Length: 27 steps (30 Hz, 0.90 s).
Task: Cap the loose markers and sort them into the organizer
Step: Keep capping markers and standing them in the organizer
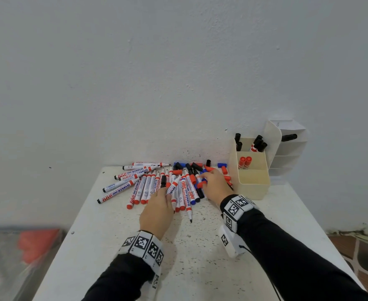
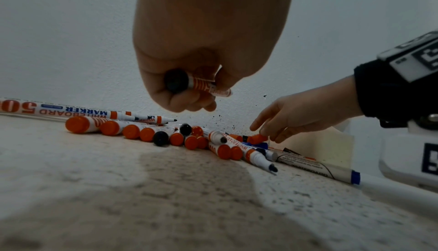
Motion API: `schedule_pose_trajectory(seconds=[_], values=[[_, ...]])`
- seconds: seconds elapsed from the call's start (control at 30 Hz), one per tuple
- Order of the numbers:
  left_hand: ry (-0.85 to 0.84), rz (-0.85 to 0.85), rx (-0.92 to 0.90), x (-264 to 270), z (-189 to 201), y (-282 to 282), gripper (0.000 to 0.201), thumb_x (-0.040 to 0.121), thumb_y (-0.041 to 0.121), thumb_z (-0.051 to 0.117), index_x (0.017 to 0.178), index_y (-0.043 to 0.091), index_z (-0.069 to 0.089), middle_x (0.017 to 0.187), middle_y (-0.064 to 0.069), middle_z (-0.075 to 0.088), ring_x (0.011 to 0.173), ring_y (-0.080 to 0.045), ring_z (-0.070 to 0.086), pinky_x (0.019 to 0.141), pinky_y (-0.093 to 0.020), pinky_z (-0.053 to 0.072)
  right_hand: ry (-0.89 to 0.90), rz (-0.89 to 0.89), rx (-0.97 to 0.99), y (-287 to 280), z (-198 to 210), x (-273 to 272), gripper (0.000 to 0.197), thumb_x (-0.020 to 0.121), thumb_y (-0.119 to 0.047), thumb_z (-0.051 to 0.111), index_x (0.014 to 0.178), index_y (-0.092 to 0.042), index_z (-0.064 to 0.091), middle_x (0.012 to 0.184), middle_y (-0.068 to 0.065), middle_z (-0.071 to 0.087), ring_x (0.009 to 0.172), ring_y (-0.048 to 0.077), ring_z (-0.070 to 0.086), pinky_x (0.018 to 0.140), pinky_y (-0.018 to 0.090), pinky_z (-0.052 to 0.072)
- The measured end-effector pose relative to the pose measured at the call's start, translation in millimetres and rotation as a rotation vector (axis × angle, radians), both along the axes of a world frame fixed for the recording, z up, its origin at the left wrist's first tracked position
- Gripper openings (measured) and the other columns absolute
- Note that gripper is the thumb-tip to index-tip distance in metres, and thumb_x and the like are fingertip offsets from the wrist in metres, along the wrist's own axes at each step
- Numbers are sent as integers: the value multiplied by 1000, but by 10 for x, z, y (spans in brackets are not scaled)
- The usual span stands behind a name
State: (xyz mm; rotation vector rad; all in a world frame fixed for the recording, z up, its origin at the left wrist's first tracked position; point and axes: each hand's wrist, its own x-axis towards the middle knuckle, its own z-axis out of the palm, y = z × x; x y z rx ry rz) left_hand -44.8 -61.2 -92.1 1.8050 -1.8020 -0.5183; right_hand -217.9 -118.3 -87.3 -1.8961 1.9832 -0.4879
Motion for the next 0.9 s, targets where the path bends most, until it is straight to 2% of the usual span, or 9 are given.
schedule_pose_trajectory(seconds=[0.2, 0.37, 0.5, 0.57, 0.63, 0.73, 0.8, 0.87, 0.9], values=[[-16, 0, 10, 28, 16, -18, 34, 100, 28, 31, 126, 15, 47, 113, -1, 59, 88, -9, 51, 78, -25, 46, 153, 34, -18, 25, -20, 1, 43, 89, -14, 53, 130, -26, 49, 136, 9, 38, 127, 28, 31, 104, 37, 35], [-13, 8, 26, 27, 49, -33, 34, 100, 27, 31, 127, 15, 47, 115, -2, 58, 88, -8, 47, 75, -23, 41, 304, 63, -37, 80, 29, 63, 19, 85, -19, 58, 102, -27, 63, 128, 5, 39, 120, 27, 32, 98, 36, 37], [-14, 11, 24, 58, 47, -53, 34, 100, 26, 30, 126, 15, 48, 102, 0, 56, 86, -11, 50, 72, -25, 41, 369, 98, 0, 145, -19, 69, 34, 84, -19, 62, 116, -31, 59, 130, 4, 36, 124, 28, 29, 100, 38, 34], [-10, 13, 22, 75, 52, -51, 33, 99, 26, 31, 124, 14, 49, 98, 1, 54, 86, -13, 52, 69, -25, 41, 372, 113, -1, 164, -23, 55, 32, 83, -21, 65, 113, -28, 60, 128, 4, 39, 121, 27, 31, 97, 36, 35], [-8, 13, 22, 84, 54, -44, 32, 99, 25, 31, 124, 14, 49, 99, 1, 55, 86, -13, 53, 69, -24, 41, 381, 128, -5, 182, -5, 40, 32, 80, -27, 68, 111, -25, 60, 127, 4, 40, 120, 26, 33, 96, 34, 36], [-8, 8, 26, 78, 60, -47, 33, 100, 26, 31, 125, 14, 48, 102, 0, 56, 87, -12, 53, 70, -24, 41, 423, 150, 34, 187, -6, 1, 46, 79, -37, 68, 122, -25, 55, 129, 5, 40, 121, 26, 34, 97, 35, 37], [-11, 1, 34, 68, 56, -49, 33, 100, 27, 31, 126, 15, 47, 106, 0, 56, 88, -11, 52, 73, -25, 43, 426, 158, 71, 213, 6, -7, 45, 80, -39, 66, 121, -24, 56, 126, 5, 43, 119, 24, 37, 95, 34, 39], [-13, -1, 35, 62, 55, -44, 34, 100, 27, 31, 127, 16, 47, 111, -1, 57, 89, -11, 50, 76, -25, 43, 365, 153, 66, 232, 13, -8, 41, 80, -37, 66, 116, -20, 56, 121, 3, 48, 114, 22, 43, 92, 34, 44], [-14, -3, 34, 61, 51, -42, 34, 100, 27, 31, 127, 16, 47, 113, -1, 57, 90, -11, 50, 77, -26, 44, 269, 135, 46, 245, 29, -9, 38, 80, -33, 65, 114, -19, 55, 117, 3, 52, 108, 20, 48, 90, 33, 47]])
